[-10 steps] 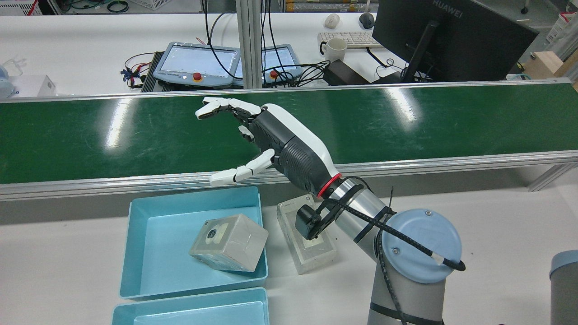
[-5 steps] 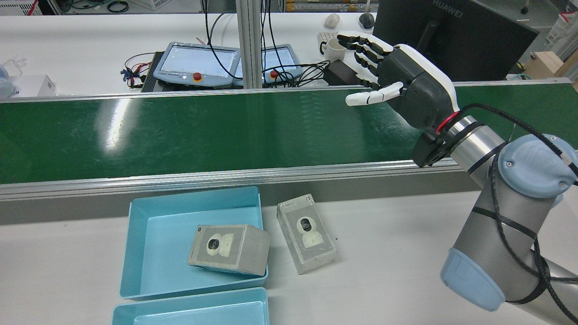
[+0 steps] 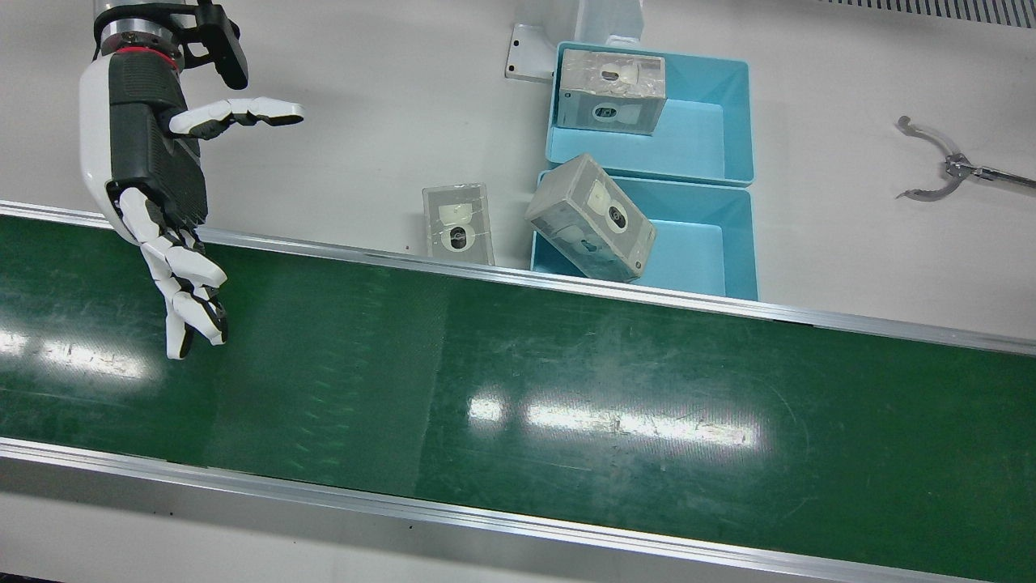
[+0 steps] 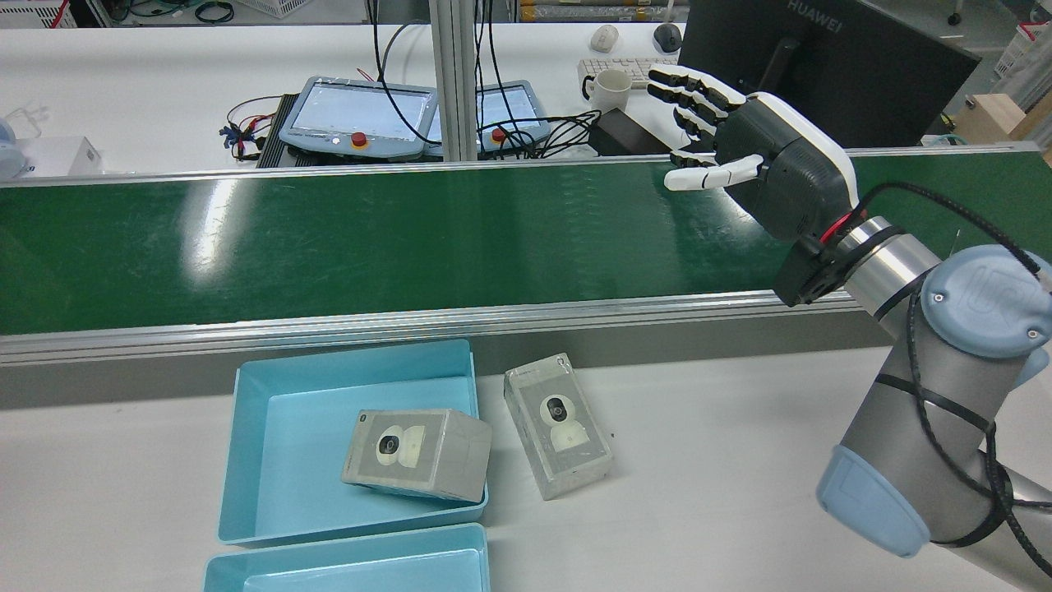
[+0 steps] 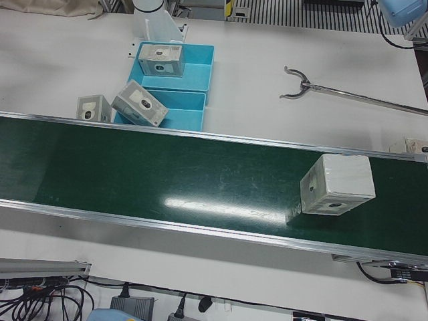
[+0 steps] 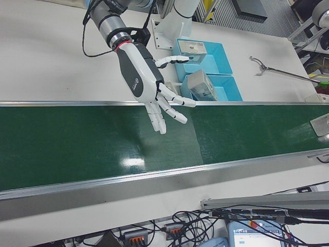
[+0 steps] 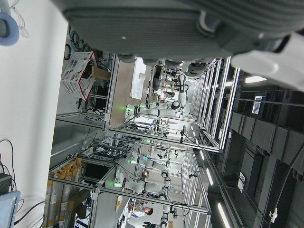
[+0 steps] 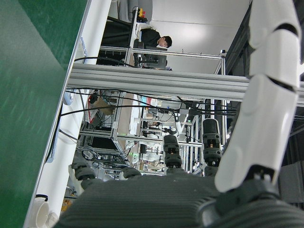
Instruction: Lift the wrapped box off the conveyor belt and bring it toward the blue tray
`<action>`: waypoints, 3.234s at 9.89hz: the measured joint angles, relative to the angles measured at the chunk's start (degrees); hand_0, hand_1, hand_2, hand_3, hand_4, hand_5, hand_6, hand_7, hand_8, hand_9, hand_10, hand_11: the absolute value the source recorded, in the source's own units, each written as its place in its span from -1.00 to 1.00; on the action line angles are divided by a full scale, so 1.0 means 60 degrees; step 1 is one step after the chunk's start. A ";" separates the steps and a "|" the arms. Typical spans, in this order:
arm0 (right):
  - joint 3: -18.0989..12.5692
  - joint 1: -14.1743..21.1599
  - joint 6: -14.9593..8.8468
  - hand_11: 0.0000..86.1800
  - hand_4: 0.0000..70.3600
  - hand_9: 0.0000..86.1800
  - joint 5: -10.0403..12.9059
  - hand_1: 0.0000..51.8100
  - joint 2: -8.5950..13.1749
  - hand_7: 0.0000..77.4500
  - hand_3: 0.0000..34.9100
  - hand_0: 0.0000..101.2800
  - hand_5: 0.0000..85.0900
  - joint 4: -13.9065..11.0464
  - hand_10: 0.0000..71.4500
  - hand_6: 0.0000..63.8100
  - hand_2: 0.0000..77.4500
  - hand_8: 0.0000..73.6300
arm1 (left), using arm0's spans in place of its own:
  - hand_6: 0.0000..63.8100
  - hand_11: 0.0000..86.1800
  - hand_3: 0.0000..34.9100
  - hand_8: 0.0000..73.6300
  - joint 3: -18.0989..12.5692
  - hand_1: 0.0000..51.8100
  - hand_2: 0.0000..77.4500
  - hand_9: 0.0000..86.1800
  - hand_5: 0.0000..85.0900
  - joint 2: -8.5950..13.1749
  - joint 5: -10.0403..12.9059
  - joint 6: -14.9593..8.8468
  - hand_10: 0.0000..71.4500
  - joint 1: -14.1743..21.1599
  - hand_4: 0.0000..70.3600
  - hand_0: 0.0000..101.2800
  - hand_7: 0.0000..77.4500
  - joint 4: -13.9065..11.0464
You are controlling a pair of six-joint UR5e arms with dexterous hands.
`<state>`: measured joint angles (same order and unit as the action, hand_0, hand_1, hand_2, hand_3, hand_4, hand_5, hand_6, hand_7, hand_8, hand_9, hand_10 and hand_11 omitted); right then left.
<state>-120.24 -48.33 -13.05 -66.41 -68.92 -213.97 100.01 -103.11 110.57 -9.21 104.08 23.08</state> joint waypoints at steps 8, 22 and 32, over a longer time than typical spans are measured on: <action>-0.0060 -0.0345 0.0364 -0.80 -0.64 -0.96 0.0038 -0.71 -0.0141 -0.66 0.72 -0.22 -0.60 0.0054 -0.85 -1.00 -0.69 -1.00 | -1.00 -1.00 -1.00 -1.00 0.0000 -1.00 -0.97 -0.99 -0.97 0.0000 0.0000 0.0000 -1.00 0.0000 -1.00 -1.00 -0.99 0.0000; 0.0340 -0.0625 0.0751 -0.78 -0.53 -0.96 -0.0130 -0.77 -0.0317 -0.61 0.73 -0.26 -0.56 0.0055 -0.82 -1.00 -0.68 -1.00 | -1.00 -1.00 -1.00 -0.99 0.0000 -1.00 -0.97 -0.99 -0.99 0.0000 0.0000 0.0000 -1.00 0.0000 -1.00 -1.00 -0.99 0.0000; 0.0827 -0.0566 0.0758 -0.78 -0.63 -0.96 -0.0137 -0.73 0.0133 -0.61 0.73 -0.26 -0.56 0.0066 -0.82 -1.00 -0.65 -1.00 | -1.00 -1.00 -1.00 -0.99 0.0000 -1.00 -0.99 -1.00 -0.99 0.0000 0.0000 0.0000 -1.00 0.0000 -1.00 -1.00 -0.99 0.0000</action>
<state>-115.29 -51.73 -8.50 -67.24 -68.13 -213.57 100.01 -103.11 110.57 -9.21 104.08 23.08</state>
